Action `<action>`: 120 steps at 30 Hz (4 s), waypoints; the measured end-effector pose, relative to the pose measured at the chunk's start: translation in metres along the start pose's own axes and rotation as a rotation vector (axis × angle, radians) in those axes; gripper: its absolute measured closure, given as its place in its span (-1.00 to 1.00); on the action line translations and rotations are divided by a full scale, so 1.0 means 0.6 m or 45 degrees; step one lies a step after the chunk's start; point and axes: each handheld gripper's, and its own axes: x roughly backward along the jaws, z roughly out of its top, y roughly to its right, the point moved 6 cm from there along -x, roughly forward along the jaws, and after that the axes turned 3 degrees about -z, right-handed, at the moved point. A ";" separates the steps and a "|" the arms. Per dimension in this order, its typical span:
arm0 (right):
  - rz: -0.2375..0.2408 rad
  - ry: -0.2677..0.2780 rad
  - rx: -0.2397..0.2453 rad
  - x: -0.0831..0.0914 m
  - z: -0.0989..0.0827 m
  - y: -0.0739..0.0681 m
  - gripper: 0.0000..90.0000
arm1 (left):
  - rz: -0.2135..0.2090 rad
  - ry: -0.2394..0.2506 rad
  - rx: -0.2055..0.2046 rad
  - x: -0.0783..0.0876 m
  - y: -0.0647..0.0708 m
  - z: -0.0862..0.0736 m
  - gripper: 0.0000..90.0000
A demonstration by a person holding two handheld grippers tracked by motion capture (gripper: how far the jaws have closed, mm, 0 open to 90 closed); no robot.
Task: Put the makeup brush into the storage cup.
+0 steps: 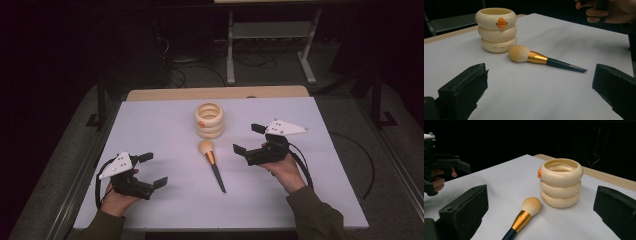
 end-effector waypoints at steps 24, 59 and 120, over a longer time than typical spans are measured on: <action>0.041 0.001 0.013 -0.030 0.011 -0.013 -1.00 | -0.005 0.002 0.003 -0.003 0.001 0.000 -1.00; 0.098 0.012 0.004 -0.070 0.029 -0.038 -1.00 | -0.007 0.005 0.013 -0.003 0.003 0.001 -1.00; 0.071 -0.369 0.063 -0.156 0.022 -0.060 -1.00 | -0.005 0.015 0.007 0.000 0.000 0.002 -1.00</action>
